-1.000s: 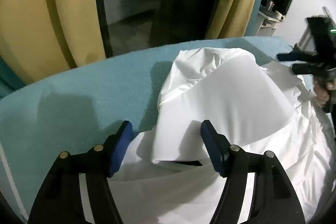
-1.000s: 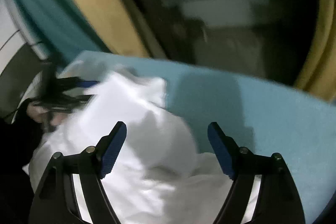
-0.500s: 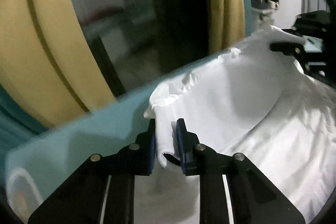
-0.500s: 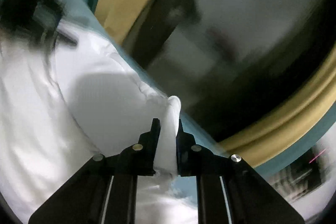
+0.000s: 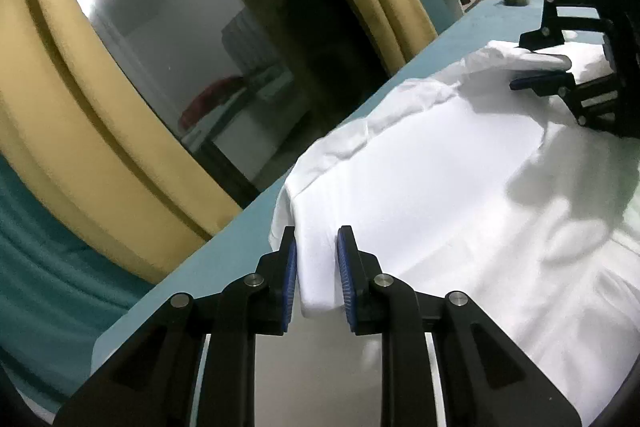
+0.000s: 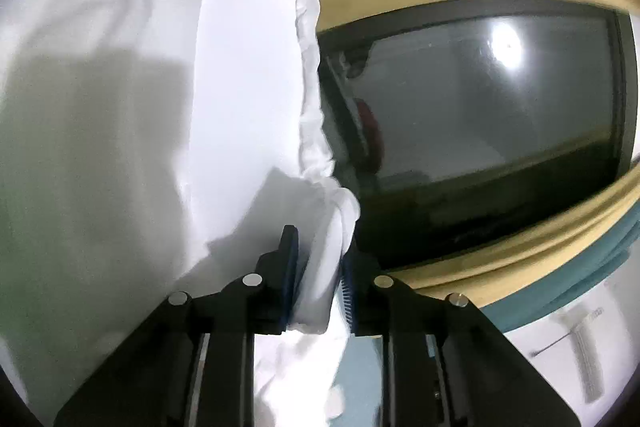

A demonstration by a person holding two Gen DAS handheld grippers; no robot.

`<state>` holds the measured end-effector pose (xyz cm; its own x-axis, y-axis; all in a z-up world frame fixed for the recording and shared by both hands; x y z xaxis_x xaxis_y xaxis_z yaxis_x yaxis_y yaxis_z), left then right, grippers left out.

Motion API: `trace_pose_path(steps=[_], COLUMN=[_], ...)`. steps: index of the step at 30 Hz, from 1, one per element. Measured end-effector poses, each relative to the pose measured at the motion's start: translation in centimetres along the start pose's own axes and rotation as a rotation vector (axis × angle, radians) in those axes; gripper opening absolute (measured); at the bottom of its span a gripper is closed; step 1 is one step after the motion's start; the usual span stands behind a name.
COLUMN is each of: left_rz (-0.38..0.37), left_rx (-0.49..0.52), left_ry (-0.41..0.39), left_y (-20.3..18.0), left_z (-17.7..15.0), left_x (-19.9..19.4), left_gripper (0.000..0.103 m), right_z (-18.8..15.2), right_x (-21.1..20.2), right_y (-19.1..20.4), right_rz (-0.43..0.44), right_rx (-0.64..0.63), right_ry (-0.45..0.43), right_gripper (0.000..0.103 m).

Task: Fold large clothes

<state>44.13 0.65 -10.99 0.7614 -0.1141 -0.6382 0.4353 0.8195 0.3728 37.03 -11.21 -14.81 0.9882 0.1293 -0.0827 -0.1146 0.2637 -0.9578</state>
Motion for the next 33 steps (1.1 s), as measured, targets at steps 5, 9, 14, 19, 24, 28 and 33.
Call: trace_pose_path(steps=[5,9,14,19,24,28,33], left_rz=[-0.027,-0.071,-0.092,-0.099,-0.104,-0.125,-0.197], left_rx=[-0.068,-0.107,-0.121,-0.140,-0.147,-0.186,-0.271], left_ry=[-0.023,-0.016,-0.004,-0.025,-0.013,-0.024,-0.036], left_y=[-0.4,-0.8,-1.6,-1.6,-1.2,-0.9,-0.3], left_z=[-1.2,-3.0,-4.9,-5.9,-5.5,-4.8,-5.2], left_x=[-2.7,-4.3,-6.0,-7.2,-6.5,-7.4,-8.6], left_gripper=[0.022,0.018,0.018,0.010,0.009,0.009,0.033], right_z=[-1.1,-1.8,-1.7,-2.4,0.2,0.7,-0.7], right_x=[-2.7,-4.7,-6.9,-7.6,-7.6,-7.7,-8.8], right_y=[-1.7,-3.0,-3.5,-3.8,-4.5,-2.1,-0.9], right_rz=[0.202,0.382,0.446,0.290,0.120,0.101,0.176], right_rx=[0.229,0.433,0.467,0.334,0.191,0.043,0.026], right_ry=[0.105,0.152,0.161,0.111,0.026,-0.019,0.002], right_gripper=[0.021,0.020,0.018,0.016,0.014,0.014,0.019])
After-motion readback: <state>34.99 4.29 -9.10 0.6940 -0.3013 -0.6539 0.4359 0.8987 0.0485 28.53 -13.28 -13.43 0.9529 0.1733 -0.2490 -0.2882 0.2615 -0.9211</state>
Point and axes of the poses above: each gripper's, at about its wrist camera, not at the fingertips, and x roughly the way its jaws point, y to its left, z to its top, the point moved 10 cm from there along x, roughly the way its jaws point, and after that the axes turned 14 degrees about -z, right-handed, at the moved point
